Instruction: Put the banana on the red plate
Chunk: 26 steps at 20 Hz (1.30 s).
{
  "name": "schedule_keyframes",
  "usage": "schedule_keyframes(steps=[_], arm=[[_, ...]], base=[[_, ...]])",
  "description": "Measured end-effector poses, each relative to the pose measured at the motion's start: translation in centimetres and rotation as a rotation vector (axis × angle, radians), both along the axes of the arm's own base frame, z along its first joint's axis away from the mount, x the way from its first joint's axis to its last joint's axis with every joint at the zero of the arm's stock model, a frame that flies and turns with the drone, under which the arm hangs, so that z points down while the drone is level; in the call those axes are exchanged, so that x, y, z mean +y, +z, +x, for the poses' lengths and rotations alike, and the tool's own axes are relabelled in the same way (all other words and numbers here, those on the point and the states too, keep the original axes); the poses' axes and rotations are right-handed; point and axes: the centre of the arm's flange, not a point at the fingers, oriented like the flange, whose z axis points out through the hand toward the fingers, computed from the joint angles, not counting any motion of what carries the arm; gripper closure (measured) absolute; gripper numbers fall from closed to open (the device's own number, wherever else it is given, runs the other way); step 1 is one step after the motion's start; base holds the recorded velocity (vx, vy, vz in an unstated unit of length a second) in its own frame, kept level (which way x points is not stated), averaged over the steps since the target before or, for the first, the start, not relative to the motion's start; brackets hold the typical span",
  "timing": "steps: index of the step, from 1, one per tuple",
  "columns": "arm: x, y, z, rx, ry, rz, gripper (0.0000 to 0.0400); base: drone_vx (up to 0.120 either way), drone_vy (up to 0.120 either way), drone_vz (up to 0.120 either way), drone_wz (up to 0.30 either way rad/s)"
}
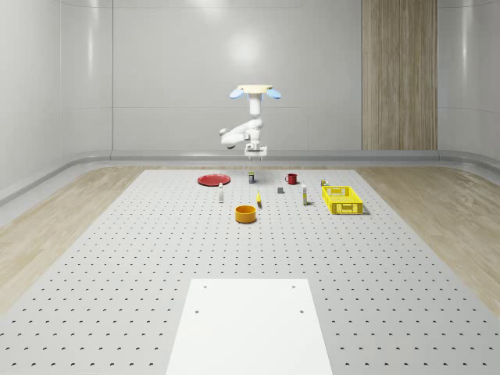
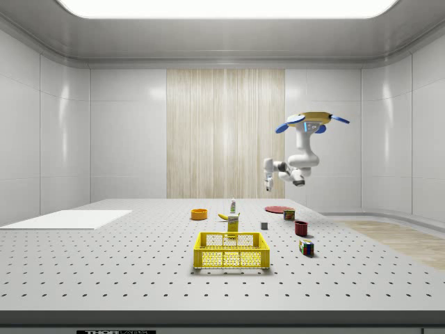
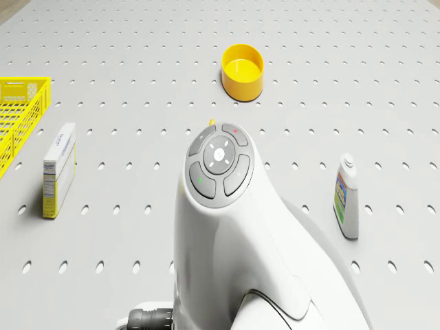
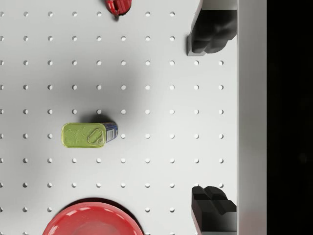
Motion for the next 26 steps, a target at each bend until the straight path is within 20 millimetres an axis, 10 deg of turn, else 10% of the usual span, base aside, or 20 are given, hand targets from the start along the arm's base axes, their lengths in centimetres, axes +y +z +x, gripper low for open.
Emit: schedule_keyframes(steps=[26], arm=[[-0.01,-0.01,0.00,0.000,0.000,-0.001,0.0000]], base=[[0.120,0.008,-0.058,0.000]])
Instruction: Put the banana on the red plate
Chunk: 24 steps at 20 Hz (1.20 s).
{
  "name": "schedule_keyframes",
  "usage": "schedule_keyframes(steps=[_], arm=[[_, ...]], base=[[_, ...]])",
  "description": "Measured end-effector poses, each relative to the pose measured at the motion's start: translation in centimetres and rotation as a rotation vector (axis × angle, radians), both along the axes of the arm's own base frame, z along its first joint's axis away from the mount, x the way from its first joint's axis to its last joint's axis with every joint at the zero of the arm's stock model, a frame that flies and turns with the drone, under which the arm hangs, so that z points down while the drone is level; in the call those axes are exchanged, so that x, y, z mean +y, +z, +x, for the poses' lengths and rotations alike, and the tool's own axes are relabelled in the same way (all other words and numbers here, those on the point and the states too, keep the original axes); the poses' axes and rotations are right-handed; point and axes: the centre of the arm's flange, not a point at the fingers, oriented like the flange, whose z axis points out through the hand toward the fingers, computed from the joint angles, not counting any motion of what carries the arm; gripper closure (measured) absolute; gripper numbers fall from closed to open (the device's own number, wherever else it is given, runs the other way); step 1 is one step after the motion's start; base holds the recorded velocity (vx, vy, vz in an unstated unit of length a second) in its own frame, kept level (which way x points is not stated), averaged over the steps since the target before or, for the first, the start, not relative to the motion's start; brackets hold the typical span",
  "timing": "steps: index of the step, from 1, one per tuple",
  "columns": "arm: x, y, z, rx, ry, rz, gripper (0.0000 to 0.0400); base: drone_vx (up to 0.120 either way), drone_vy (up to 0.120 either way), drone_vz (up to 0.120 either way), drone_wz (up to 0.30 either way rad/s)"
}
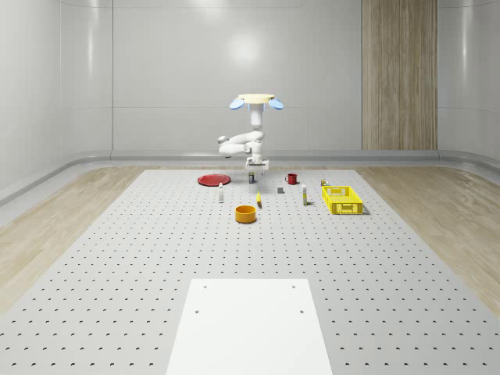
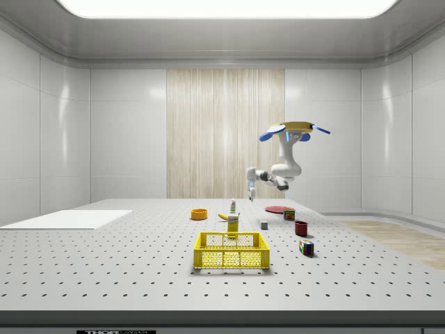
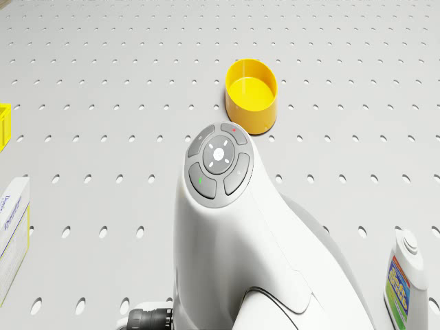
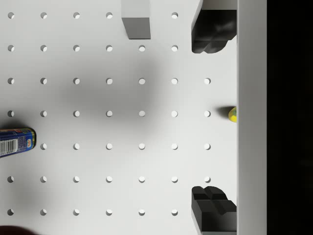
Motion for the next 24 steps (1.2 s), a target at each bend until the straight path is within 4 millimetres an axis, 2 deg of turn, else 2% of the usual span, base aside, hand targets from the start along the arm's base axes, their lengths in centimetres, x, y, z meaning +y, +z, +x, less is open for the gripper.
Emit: schedule_keyframes(steps=[4,9,20,24], arm=[[0.00,0.00,0.00,0.000,0.000,0.000,0.0000],[0.00,0.00,0.00,0.000,0.000,0.000,0.0000],[0.00,0.00,0.00,0.000,0.000,0.000,0.0000],[0.01,0.00,0.00,0.000,0.000,0.000,0.0000]], base=[[0.120,0.000,-0.120,0.000],[0.120,0.048,-0.016,0.000],[0.120,0.000,-0.120,0.000],[0.120,0.000,0.000,0.000]])
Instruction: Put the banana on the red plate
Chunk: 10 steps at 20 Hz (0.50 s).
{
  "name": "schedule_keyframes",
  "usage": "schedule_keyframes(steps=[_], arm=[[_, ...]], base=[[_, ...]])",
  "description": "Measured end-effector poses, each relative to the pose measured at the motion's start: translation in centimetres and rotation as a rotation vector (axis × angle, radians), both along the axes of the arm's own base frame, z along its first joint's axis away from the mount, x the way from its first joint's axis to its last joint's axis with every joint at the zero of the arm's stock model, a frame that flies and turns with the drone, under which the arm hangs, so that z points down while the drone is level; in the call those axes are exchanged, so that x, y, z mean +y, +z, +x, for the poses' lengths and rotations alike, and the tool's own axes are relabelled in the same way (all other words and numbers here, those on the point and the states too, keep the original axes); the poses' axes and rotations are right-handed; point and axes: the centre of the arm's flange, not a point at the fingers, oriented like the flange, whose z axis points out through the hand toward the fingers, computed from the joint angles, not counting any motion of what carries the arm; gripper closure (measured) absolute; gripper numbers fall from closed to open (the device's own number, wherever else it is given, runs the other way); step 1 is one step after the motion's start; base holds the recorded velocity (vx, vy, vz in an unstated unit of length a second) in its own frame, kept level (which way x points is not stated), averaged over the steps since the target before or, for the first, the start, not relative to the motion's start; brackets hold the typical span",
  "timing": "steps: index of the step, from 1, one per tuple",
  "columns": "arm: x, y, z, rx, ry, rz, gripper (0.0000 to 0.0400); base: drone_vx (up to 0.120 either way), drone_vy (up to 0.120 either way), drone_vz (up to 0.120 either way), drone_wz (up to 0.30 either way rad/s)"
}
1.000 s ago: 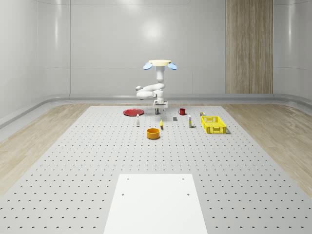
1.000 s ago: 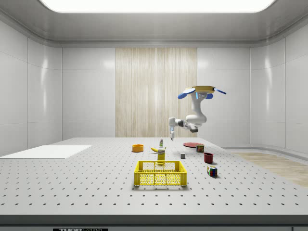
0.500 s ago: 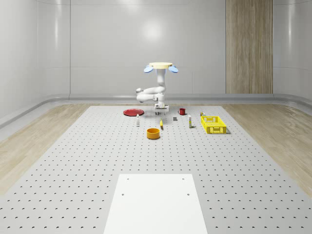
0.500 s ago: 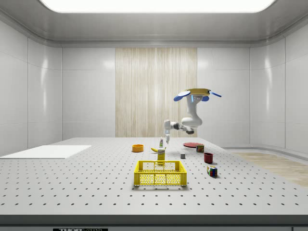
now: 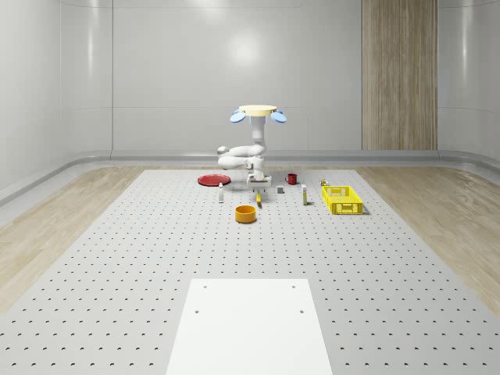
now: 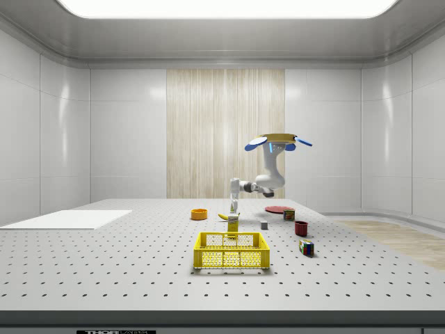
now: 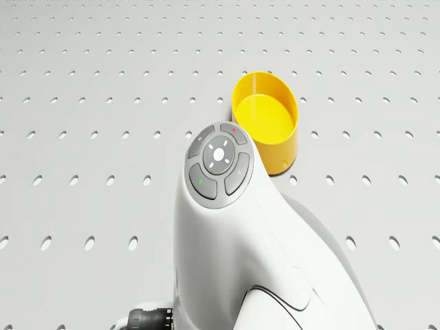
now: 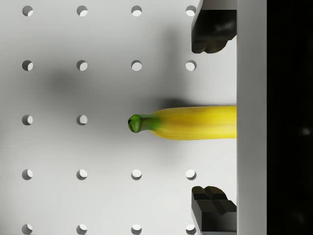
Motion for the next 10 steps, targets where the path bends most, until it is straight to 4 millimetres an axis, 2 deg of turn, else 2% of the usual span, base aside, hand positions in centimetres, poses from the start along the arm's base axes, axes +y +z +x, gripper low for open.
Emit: schedule_keyframes(steps=[1,4,9,10], arm=[[0.00,0.00,0.00,0.000,0.000,0.000,0.0000],[0.00,0.00,0.00,0.000,0.000,0.000,0.0000],[0.00,0.00,0.00,0.000,0.000,0.000,0.0000],[0.00,0.00,0.00,0.000,0.000,0.000,0.0000]], base=[[0.120,0.000,0.000,0.000],[0.120,0.000,-0.093,0.000],[0.120,0.000,0.000,0.000],[0.040,0.000,0.000,0.000]])
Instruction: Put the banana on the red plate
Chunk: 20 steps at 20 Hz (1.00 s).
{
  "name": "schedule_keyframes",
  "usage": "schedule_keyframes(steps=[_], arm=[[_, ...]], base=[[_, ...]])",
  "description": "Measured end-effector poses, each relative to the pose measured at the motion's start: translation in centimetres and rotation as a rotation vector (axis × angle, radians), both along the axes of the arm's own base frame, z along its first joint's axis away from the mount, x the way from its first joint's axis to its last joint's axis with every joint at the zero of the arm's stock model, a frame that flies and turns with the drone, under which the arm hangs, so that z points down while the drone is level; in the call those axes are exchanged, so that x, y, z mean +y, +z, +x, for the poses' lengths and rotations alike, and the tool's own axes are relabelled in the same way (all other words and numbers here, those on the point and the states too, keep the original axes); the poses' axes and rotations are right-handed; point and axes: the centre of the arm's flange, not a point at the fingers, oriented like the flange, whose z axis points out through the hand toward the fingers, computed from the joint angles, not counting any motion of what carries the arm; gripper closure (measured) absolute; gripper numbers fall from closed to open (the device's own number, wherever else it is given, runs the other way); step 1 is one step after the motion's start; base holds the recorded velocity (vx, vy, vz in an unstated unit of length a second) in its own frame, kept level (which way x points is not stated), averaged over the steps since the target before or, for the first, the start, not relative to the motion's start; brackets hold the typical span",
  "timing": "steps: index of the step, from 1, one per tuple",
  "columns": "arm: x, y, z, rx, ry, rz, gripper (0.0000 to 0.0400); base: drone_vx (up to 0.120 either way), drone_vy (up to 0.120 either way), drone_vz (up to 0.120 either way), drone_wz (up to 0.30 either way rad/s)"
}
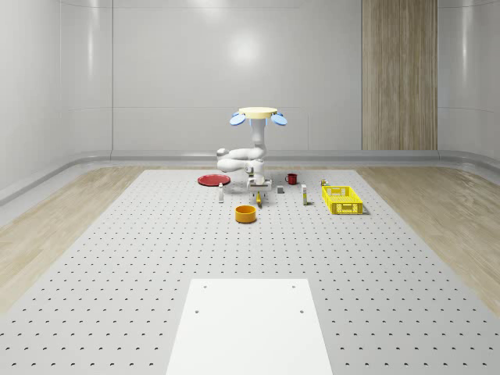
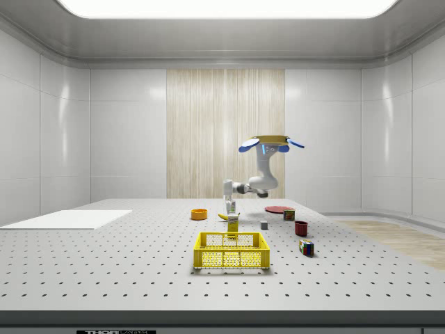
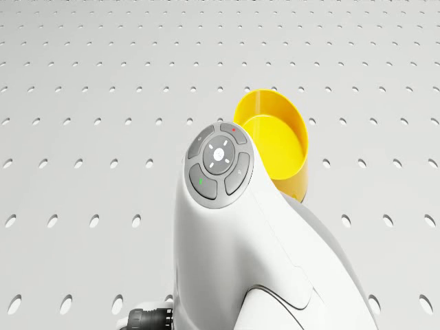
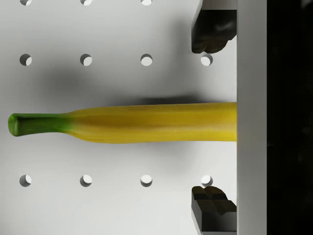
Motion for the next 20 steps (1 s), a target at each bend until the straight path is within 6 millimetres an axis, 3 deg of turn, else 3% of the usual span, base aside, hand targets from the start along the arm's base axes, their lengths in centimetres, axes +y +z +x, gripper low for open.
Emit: schedule_keyframes(steps=[20], arm=[[0.5,5.5,0.0,0.000,0.000,0.000,0.0000]], base=[[0.000,0.000,0.000,0.000]])
